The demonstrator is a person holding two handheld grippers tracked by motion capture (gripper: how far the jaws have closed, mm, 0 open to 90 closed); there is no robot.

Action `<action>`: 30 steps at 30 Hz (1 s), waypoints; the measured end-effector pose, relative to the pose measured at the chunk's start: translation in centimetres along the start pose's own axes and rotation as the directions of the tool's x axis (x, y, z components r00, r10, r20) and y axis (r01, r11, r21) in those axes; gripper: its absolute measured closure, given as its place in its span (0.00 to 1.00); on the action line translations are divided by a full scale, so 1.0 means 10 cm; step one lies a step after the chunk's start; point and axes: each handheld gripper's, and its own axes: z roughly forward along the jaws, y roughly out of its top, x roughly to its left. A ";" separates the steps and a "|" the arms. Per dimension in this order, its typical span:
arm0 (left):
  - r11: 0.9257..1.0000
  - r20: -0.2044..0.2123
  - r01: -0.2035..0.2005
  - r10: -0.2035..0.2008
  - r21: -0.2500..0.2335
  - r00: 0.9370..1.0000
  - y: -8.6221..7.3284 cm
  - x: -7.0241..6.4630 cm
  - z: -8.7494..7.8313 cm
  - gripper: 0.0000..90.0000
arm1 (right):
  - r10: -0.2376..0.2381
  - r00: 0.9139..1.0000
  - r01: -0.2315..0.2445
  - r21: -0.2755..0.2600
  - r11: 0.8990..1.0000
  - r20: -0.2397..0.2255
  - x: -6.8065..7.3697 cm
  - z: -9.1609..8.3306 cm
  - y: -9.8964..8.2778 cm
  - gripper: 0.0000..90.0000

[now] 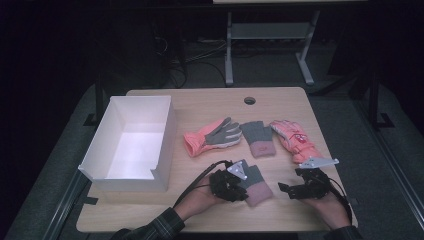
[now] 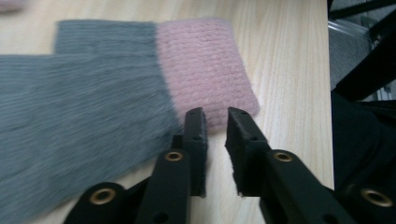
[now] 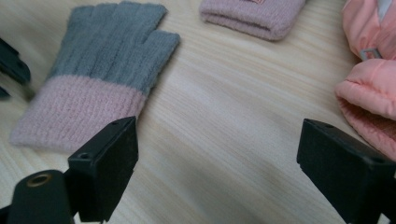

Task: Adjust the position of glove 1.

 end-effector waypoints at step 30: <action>0.985 -0.182 0.099 -0.125 -0.144 0.975 -0.71 0.18 -0.52 0.17 | -0.009 1.000 0.008 0.014 1.000 0.017 0.09 0.11 0.26 0.49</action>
